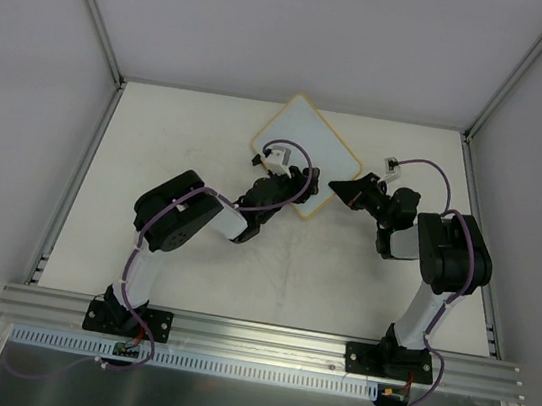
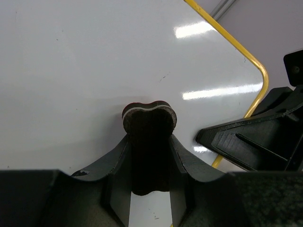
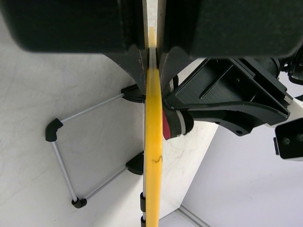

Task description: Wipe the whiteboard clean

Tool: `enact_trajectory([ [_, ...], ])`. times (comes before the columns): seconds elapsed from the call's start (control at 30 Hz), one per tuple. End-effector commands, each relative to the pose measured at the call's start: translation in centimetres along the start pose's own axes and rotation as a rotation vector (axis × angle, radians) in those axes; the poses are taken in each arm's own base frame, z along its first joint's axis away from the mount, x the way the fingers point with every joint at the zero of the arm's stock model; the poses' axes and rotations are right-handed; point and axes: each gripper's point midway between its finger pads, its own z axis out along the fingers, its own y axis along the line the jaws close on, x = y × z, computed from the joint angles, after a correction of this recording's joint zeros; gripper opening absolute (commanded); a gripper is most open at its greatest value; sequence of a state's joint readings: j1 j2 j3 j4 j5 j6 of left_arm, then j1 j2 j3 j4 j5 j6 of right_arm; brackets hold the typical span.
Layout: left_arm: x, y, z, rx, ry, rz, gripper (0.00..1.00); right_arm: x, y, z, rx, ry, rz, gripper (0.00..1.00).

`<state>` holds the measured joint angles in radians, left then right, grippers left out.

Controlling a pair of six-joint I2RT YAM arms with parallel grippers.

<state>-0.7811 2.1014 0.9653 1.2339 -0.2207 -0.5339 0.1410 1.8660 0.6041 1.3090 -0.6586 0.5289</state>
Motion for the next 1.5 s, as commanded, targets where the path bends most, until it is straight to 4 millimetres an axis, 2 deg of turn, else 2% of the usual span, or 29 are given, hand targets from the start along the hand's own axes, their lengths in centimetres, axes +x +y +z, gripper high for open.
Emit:
enact_trajectory([
  [0.0, 3.1, -0.6, -1.8, -0.001, 0.092, -0.036, 0.00, -2.2, 4.8, 0.5, -0.203, -0.066, -0.163, 0.00],
  [0.07, 3.4, -0.9, -2.1, 0.004, 0.103, -0.045, 0.00, -2.2, 4.7, 0.4, -0.200, -0.065, -0.161, 0.00],
  [0.3, 5.3, 0.1, -3.1, -0.021, 0.155, -0.046, 0.00, -2.2, 4.7, 0.4, -0.201, -0.066, -0.162, 0.00],
  [0.57, 6.3, -0.2, -4.1, -0.014, 0.174, -0.038, 0.00, -2.2, 4.7, 0.4, -0.200, -0.065, -0.161, 0.00],
  [0.67, 6.9, -0.9, -4.6, 0.008, 0.189, 0.004, 0.00, -2.2, 4.7, 0.5, -0.201, -0.066, -0.162, 0.00],
  [0.83, 7.5, -0.9, -5.3, -0.031, 0.268, 0.071, 0.00, -2.2, 4.7, 0.5, -0.202, -0.065, -0.161, 0.00],
  [0.9, 6.4, -1.6, -5.5, -0.019, 0.272, 0.097, 0.00, -2.2, 4.8, 0.5, -0.203, -0.066, -0.161, 0.00],
  [0.93, 6.5, -1.5, -5.9, -0.021, 0.298, 0.115, 0.00, -2.2, 4.7, 0.5, -0.201, -0.066, -0.162, 0.00],
  [0.97, 5.0, -2.4, -6.0, -0.003, 0.279, 0.121, 0.00, -2.2, 4.7, 0.5, -0.202, -0.065, -0.161, 0.00],
  [1.03, 3.9, -2.7, -6.7, 0.009, 0.277, 0.165, 0.00, -2.2, 4.7, 0.5, -0.204, -0.064, -0.162, 0.00],
  [1.07, 1.9, -3.7, -7.1, 0.034, 0.248, 0.188, 0.00, -2.3, 4.7, 0.5, -0.203, -0.065, -0.162, 0.00],
  [1.13, 0.4, -3.9, -8.0, 0.037, 0.240, 0.205, 0.00, -2.3, 4.7, 0.5, -0.203, -0.065, -0.160, 0.00],
  [1.2, -2.0, -4.3, -9.0, 0.018, 0.250, 0.208, 0.00, -2.2, 4.8, 0.5, -0.204, -0.064, -0.162, 0.00],
  [1.27, -4.4, -3.2, -9.6, -0.037, 0.270, 0.180, 0.00, -2.2, 4.7, 0.5, -0.203, -0.063, -0.159, 0.00],
  [1.3, -3.4, -1.8, -10.7, -0.092, 0.375, 0.135, 0.00, -2.1, 4.7, 0.5, -0.205, -0.061, -0.159, 0.00],
  [1.33, -5.0, 0.2, -11.1, -0.135, 0.379, 0.089, 0.00, -2.2, 4.7, 0.6, -0.205, -0.061, -0.158, 0.00],
  [1.37, -5.2, 1.3, -11.7, -0.154, 0.403, 0.040, 0.00, -2.2, 4.6, 0.6, -0.204, -0.062, -0.161, 0.00],
  [1.4, -3.7, 2.5, -13.4, -0.167, 0.468, -0.058, 0.00, -2.2, 4.7, 0.6, -0.206, -0.062, -0.162, 0.00],
  [1.43, -4.0, 3.7, -14.1, -0.187, 0.470, -0.097, 0.00, -2.4, 4.7, 0.7, -0.208, -0.064, -0.164, 0.00],
  [1.47, -5.4, 5.5, -14.6, -0.228, 0.439, -0.128, 0.00, -2.4, 4.8, 0.8, -0.211, -0.063, -0.165, 0.00],
])
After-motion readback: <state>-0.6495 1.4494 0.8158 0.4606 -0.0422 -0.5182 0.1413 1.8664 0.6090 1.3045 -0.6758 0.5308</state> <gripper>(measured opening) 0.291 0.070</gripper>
